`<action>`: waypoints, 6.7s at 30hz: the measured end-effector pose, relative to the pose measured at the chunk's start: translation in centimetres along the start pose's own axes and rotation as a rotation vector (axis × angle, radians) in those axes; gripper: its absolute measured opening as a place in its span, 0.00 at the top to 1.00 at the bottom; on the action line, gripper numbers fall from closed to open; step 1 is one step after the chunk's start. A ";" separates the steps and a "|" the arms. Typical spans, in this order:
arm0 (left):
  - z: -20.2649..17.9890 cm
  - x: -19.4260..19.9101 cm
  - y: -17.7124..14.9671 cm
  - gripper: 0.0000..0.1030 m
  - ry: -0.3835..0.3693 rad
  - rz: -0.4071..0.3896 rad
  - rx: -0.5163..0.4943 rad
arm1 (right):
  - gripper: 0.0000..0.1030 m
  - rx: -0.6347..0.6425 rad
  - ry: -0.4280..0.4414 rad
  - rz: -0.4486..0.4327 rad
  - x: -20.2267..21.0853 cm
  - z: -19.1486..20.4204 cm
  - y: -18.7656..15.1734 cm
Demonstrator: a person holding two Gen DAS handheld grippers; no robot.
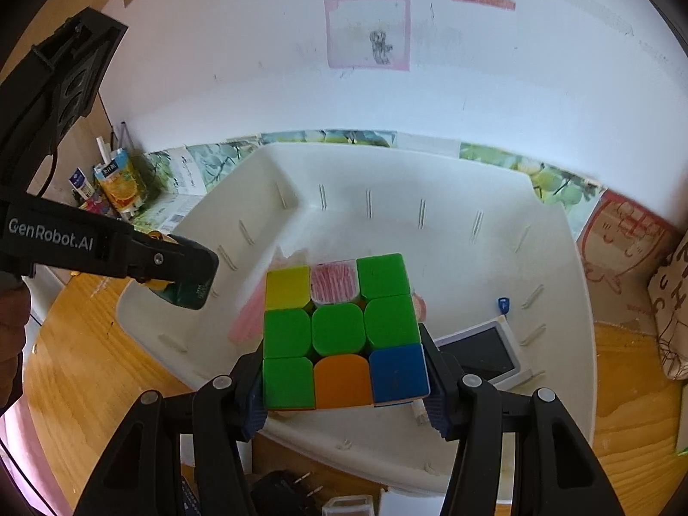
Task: Organize rigid objects
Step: 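Open the right tool to drop the cube while the left releases the jar into the bin, then withdraw both open tools from the bin toward the remaining items, then grasp the clear plastic box with the left tool while the right grasps the gold compact, then lift and carry the clear box and gold compact over the bin with both tools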
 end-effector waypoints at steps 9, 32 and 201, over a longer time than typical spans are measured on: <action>0.5 -0.9 0.2 0.54 -0.010 0.013 0.003 | 0.43 0.004 -0.022 0.047 -1.3 0.1 -0.4; -1.6 11.6 -1.7 0.28 -0.064 -0.303 -0.093 | 0.22 -0.036 -0.127 -0.164 9.5 -0.9 2.5; 6.8 8.9 -13.1 0.62 -0.272 -0.067 0.366 | 0.46 0.236 0.053 0.101 10.5 9.5 -8.7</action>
Point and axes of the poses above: each gripper's, at about its wrist camera, not at the fingertips, and x roughly against the way its jaws point, z to its left, y to its top, the point moved 8 cm from there along -x, roughly the way its jaws point, and after that the axes turned 14 degrees about -y, right-handed, at the moved point
